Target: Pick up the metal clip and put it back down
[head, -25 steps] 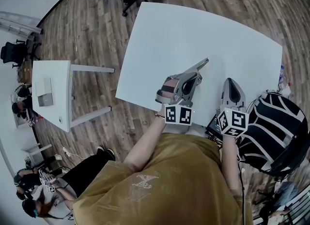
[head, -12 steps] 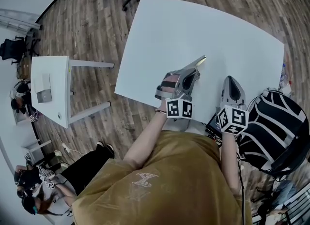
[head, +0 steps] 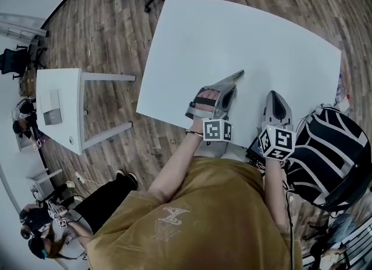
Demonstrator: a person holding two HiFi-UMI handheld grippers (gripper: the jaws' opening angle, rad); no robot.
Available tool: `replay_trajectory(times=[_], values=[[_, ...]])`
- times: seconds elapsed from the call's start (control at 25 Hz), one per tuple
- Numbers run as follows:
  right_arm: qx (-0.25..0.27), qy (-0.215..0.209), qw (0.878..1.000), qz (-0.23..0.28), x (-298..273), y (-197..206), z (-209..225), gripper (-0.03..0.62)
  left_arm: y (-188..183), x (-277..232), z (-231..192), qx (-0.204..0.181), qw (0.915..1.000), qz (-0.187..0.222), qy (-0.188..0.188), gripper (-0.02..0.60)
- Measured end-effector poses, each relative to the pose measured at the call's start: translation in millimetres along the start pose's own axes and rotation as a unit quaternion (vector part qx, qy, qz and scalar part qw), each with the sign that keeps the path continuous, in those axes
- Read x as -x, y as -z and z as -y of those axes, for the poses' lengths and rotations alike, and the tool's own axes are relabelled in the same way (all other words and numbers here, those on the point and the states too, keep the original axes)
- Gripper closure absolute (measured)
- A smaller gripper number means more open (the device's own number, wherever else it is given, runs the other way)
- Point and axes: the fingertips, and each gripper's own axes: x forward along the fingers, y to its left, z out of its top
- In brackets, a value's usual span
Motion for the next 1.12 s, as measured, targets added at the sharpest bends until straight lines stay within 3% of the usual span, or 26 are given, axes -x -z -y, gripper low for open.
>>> replay_trajectory(times=[0.72,1.12], values=[[-0.001,0.01,1.0,-0.021,-10.4,15.2,14.5,0.586,15.5,-12.0,30.0,-0.009,0.9989,-0.023,0.04,0.571],[-0.002,0.002,1.0,-0.027,-9.0,20.8,4.0,0.586,22.9,-8.1,72.0,-0.023,0.9963,-0.024,0.079,0.544]])
